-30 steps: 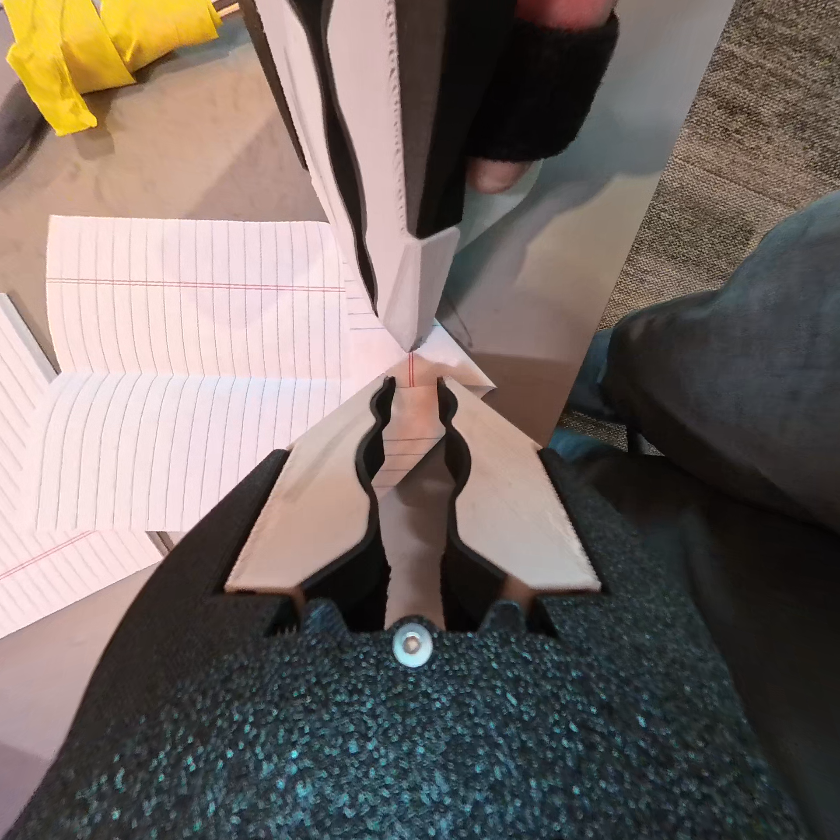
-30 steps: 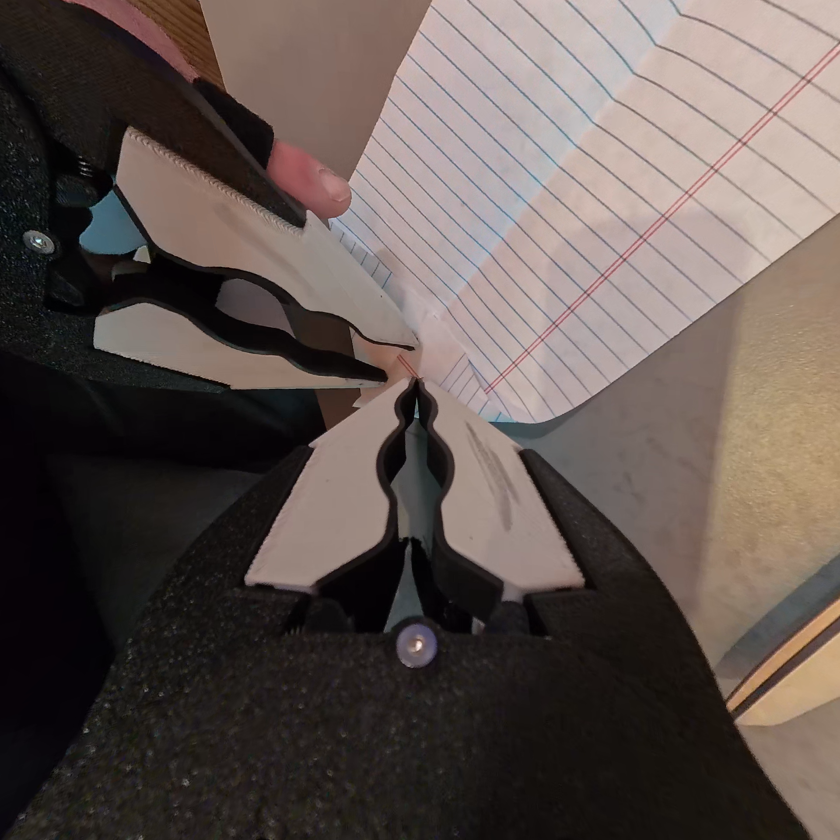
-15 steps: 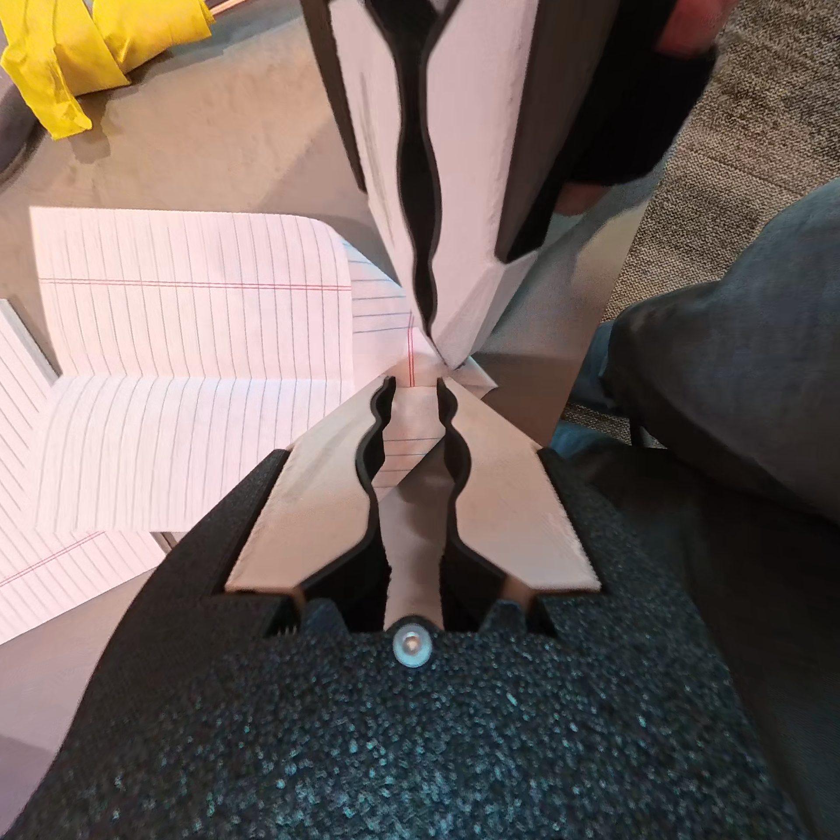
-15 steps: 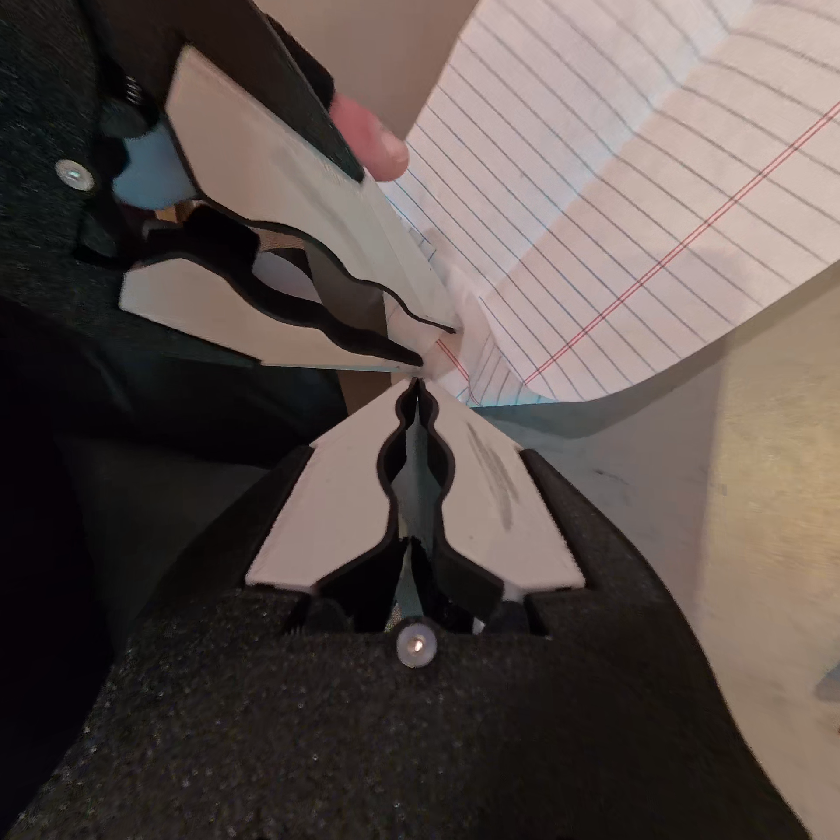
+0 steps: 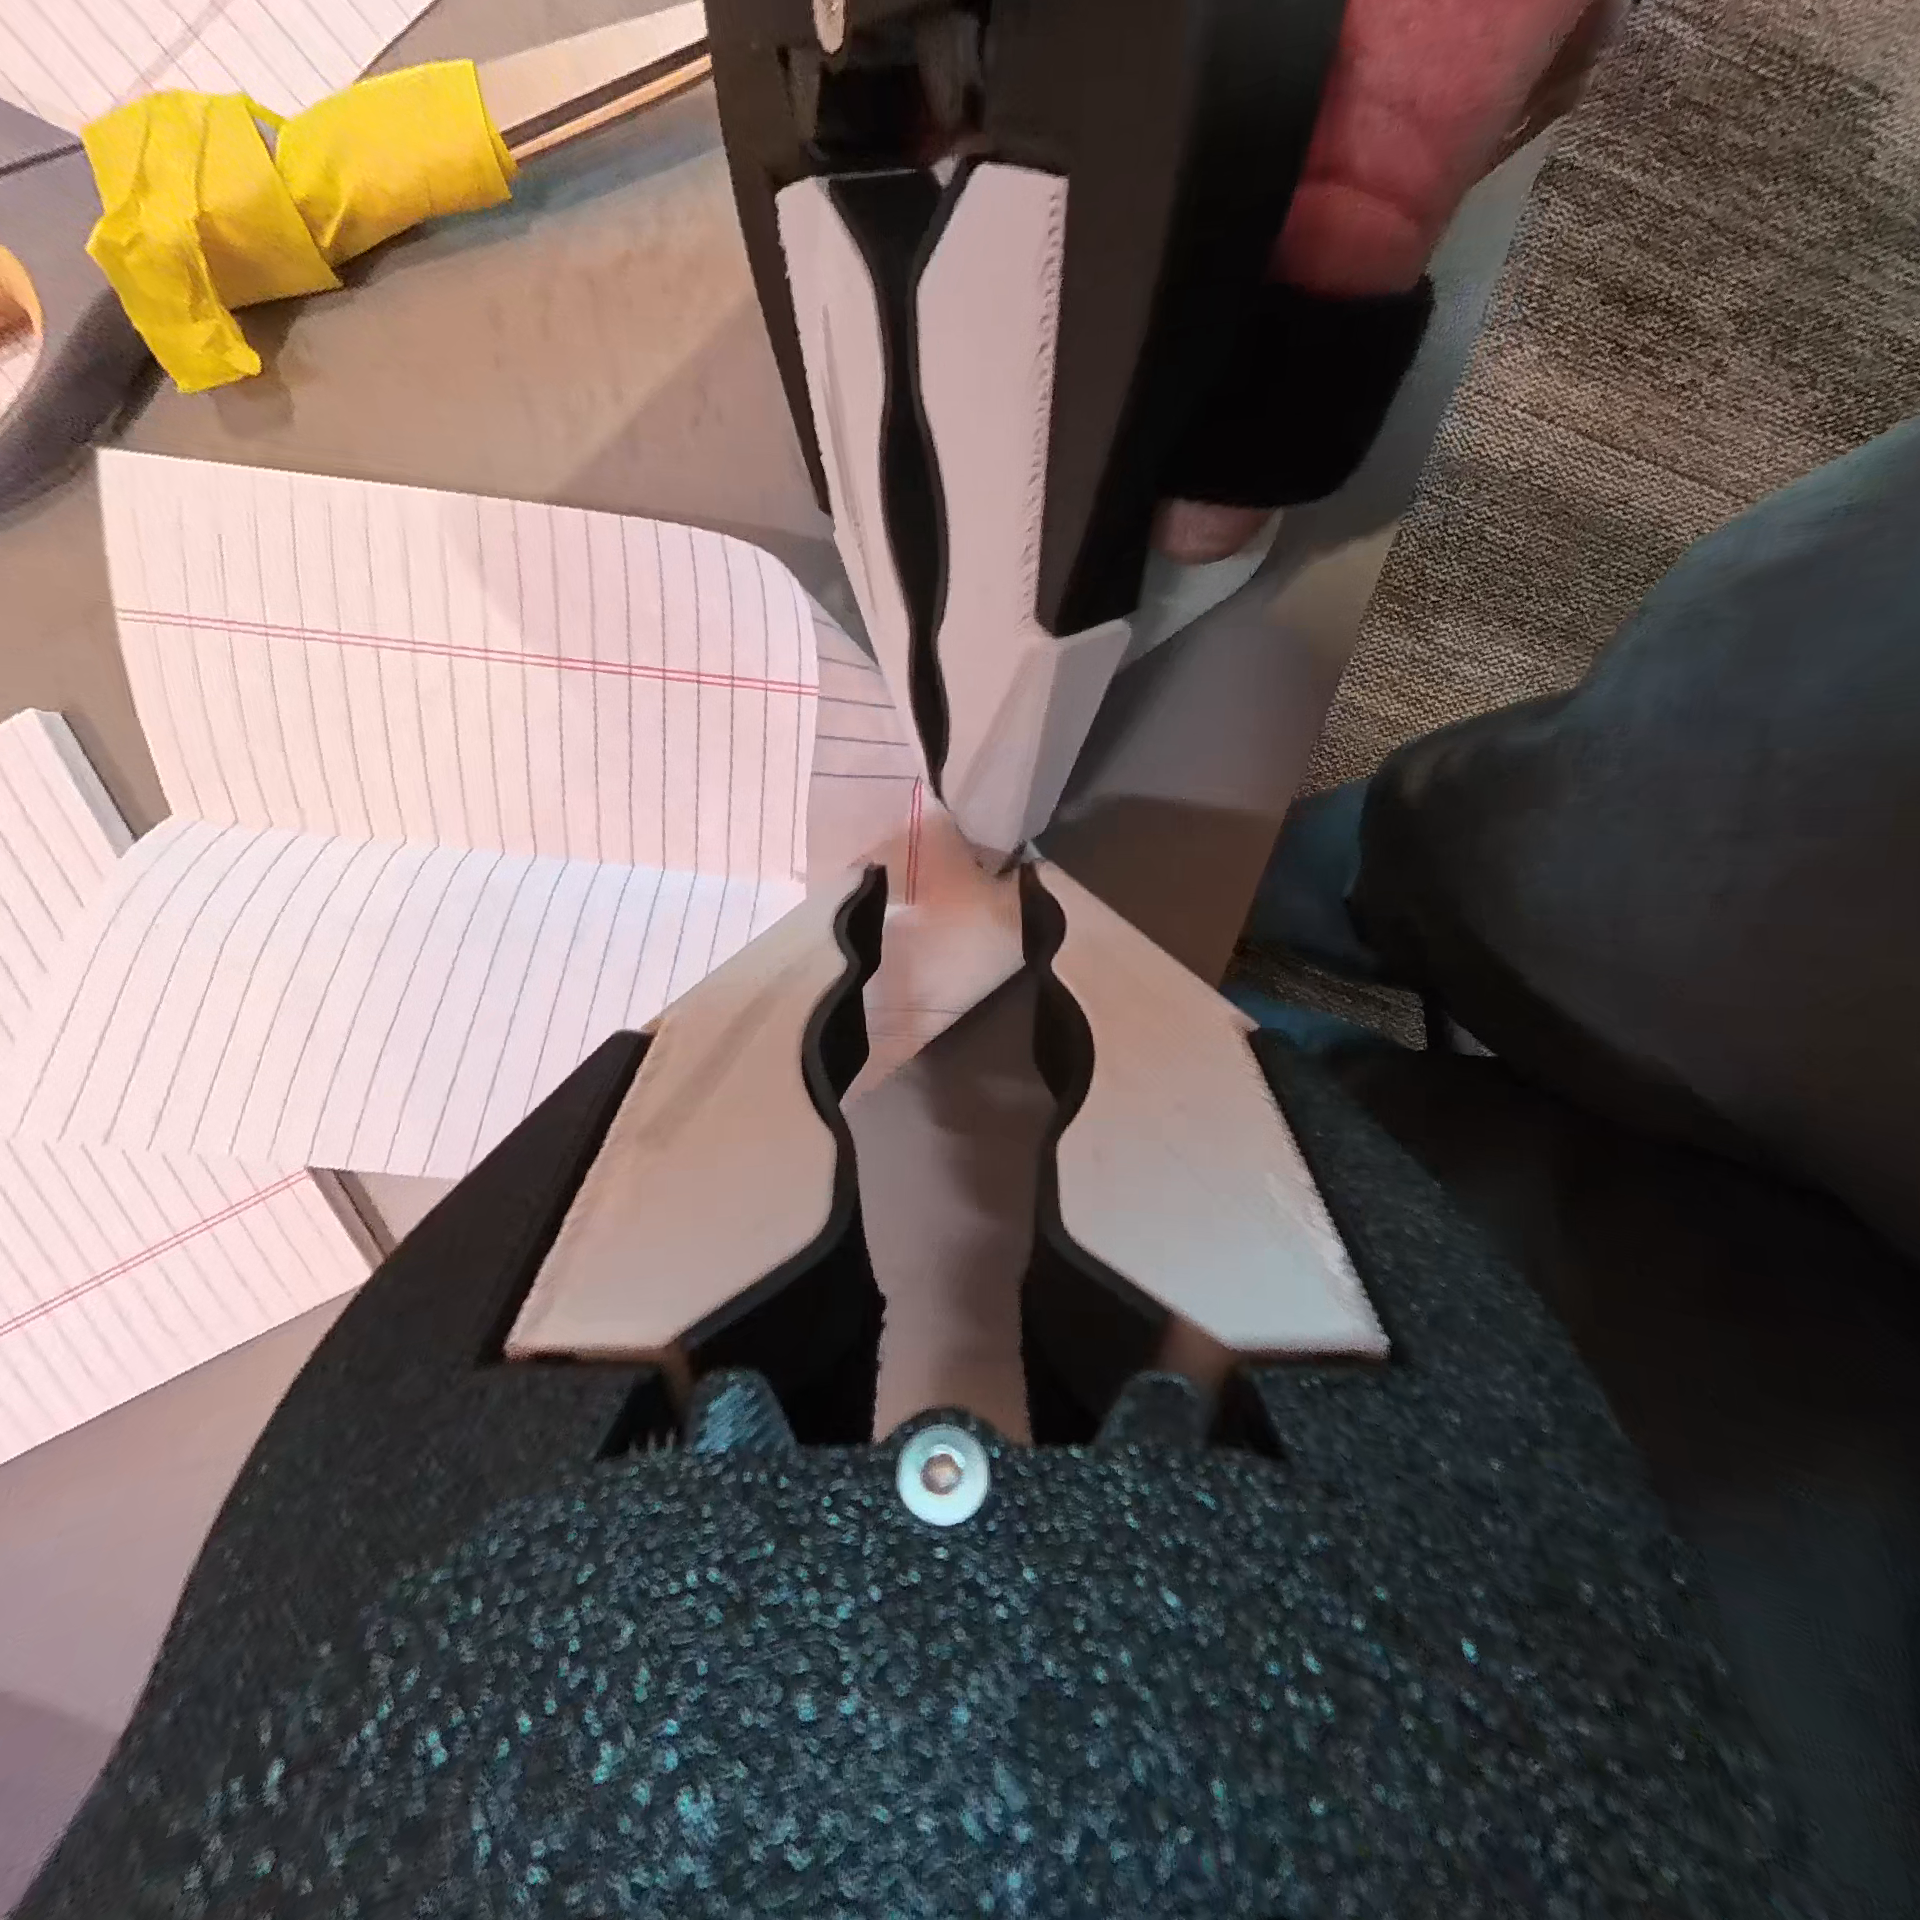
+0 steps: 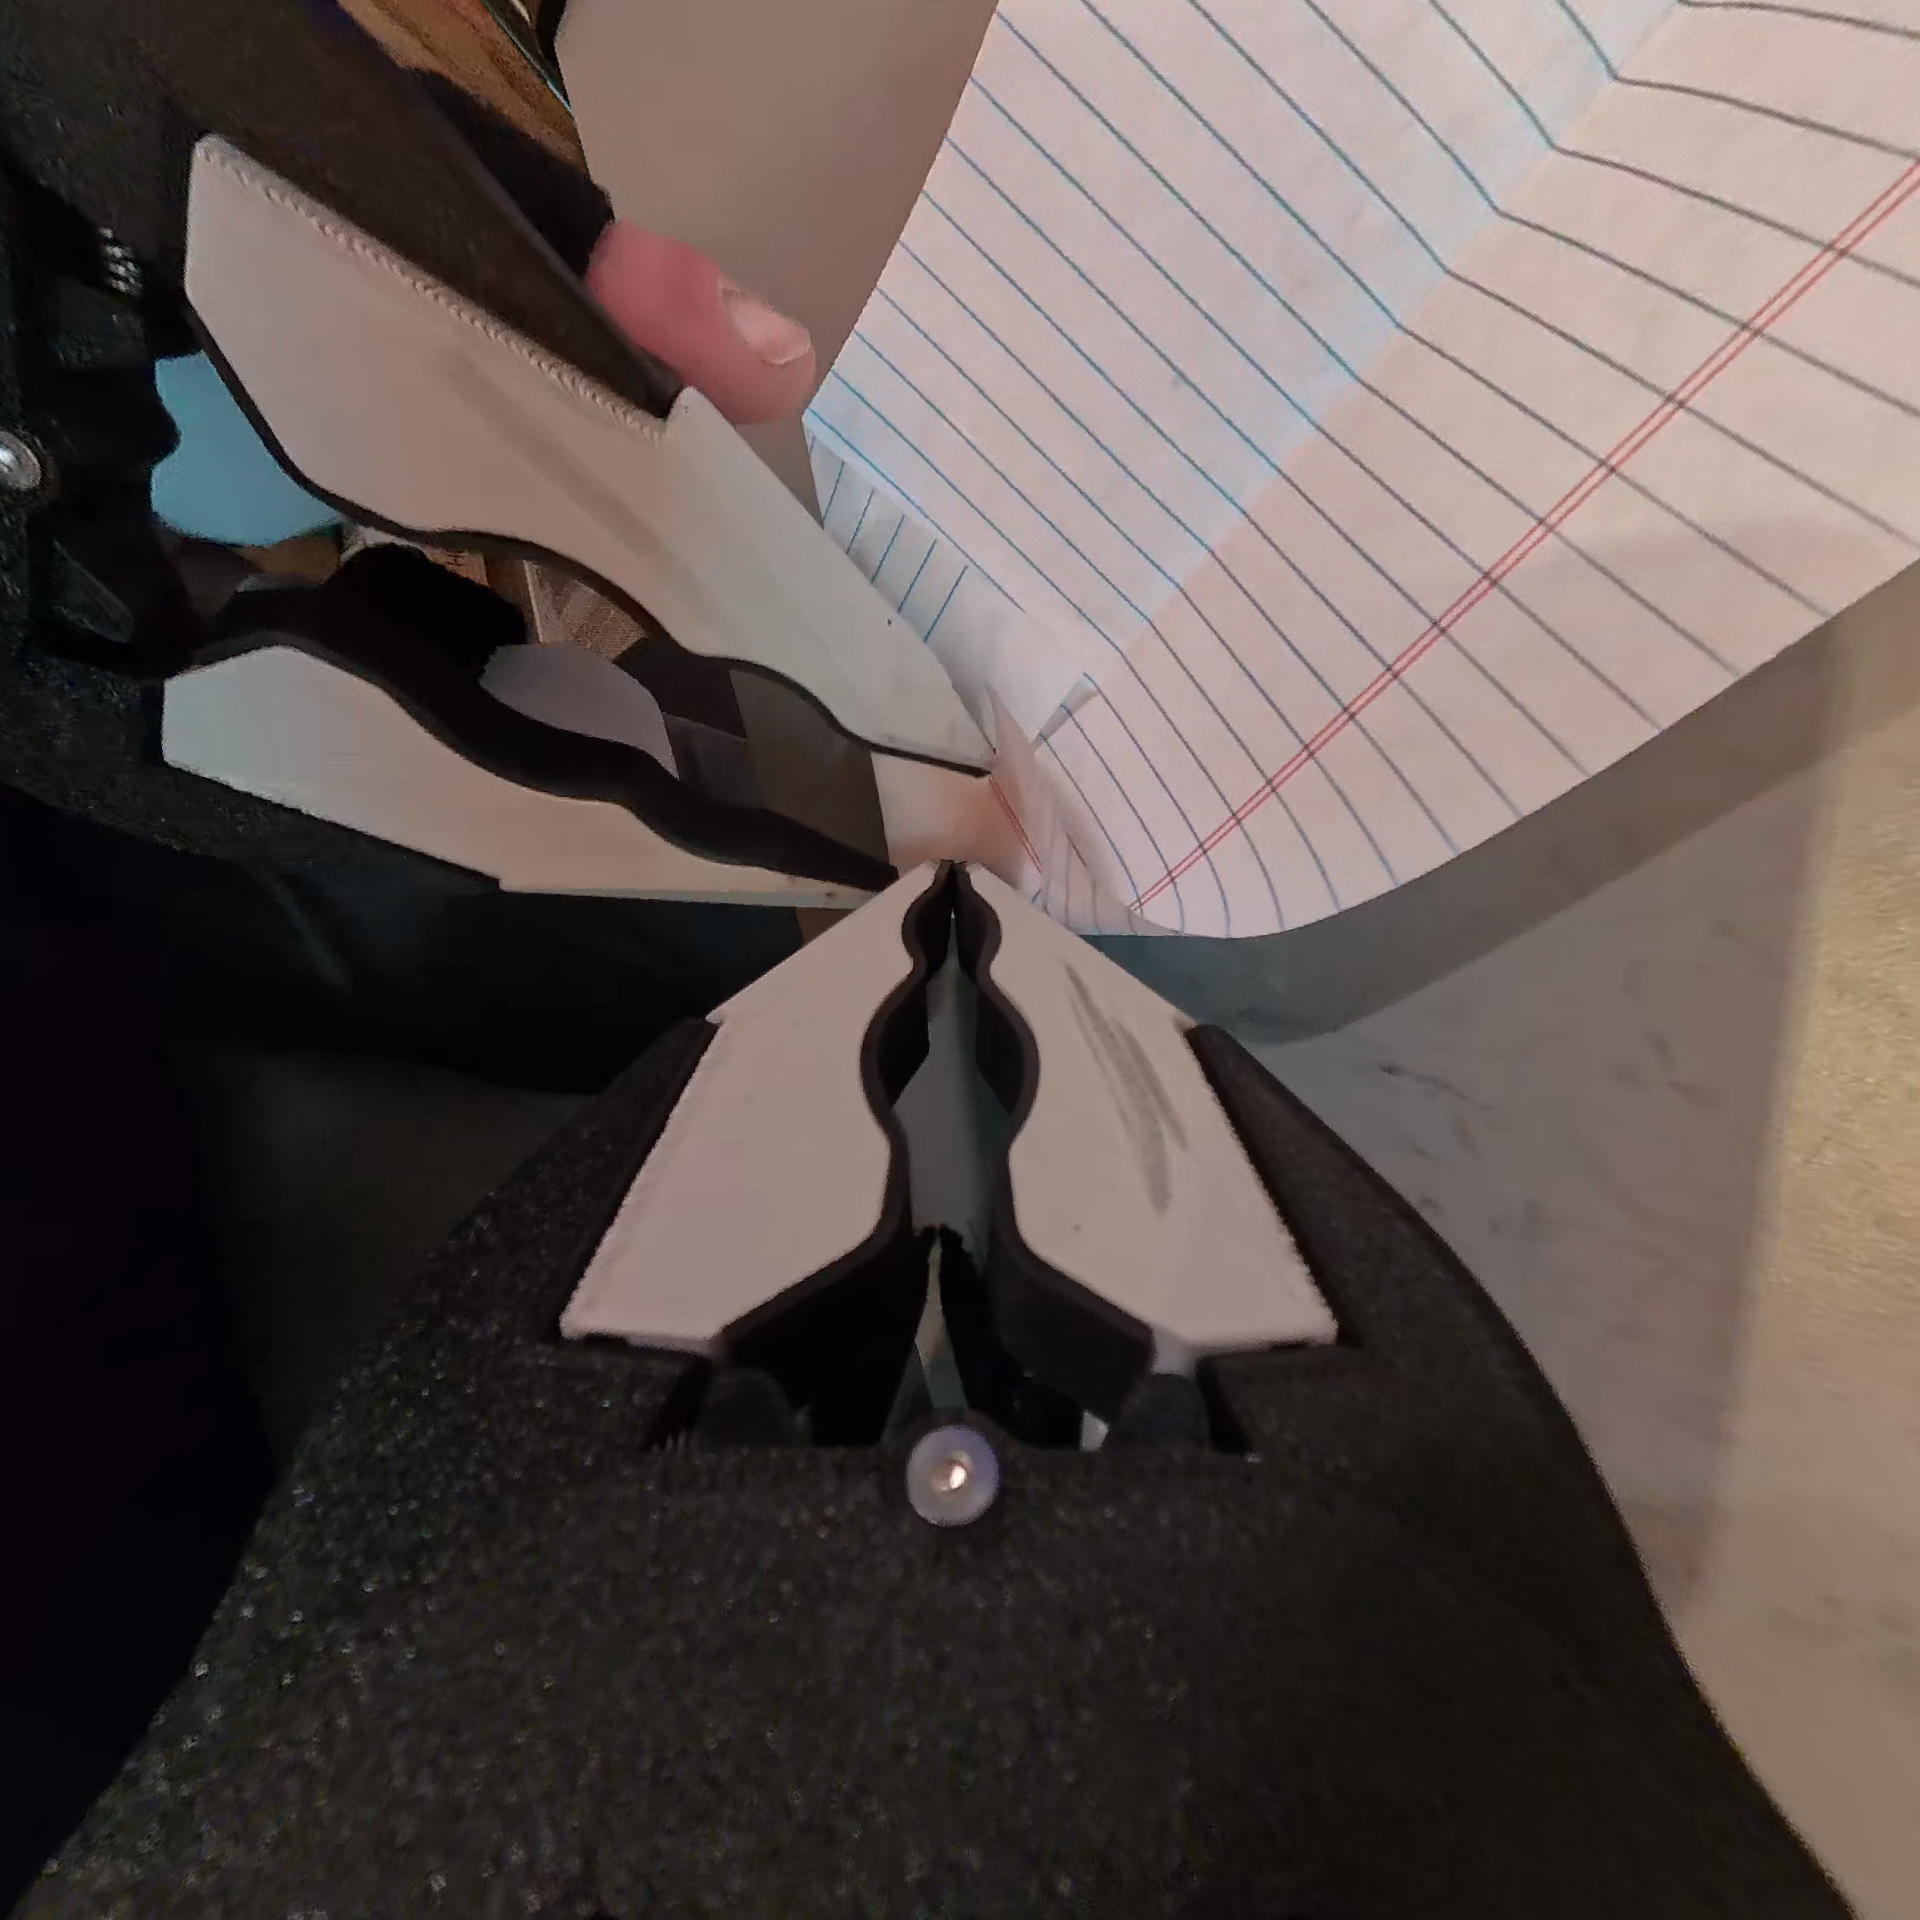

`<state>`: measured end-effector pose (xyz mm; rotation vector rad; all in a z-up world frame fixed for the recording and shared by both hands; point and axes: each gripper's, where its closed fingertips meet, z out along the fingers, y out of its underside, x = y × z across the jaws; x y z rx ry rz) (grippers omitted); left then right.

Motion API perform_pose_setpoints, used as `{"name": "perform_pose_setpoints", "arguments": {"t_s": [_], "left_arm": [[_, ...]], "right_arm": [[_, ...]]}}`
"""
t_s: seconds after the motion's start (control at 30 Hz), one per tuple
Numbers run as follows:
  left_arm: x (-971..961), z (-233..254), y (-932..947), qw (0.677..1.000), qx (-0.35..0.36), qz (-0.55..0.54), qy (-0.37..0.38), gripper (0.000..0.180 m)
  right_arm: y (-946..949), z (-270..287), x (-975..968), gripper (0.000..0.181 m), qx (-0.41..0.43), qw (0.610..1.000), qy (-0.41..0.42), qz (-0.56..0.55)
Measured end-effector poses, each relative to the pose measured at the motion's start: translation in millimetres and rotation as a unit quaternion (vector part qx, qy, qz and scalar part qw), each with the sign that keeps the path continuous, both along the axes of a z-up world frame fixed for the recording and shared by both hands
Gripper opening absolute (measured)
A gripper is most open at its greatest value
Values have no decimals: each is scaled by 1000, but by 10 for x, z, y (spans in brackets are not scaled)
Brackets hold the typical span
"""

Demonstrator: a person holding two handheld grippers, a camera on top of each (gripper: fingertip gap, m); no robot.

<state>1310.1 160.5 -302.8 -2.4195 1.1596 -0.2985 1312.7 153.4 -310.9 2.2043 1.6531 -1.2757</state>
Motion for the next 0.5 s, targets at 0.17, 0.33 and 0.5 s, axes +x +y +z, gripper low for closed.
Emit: {"name": "perform_pose_setpoints", "arguments": {"t_s": [0.17,0.33,0.5], "left_arm": [[-18,-117,-19,1000,1,6,28,23],[-22,-118,-23,1000,-1,13,24,23],[-22,-119,-33,1000,4,13,21,22]], "right_arm": [[0,-1,1,0,-2,1000,-3,-1],[2,1,0,0,-6,1000,-5,-3],[32,4,7,0,-8,1000,-9,0]]}}
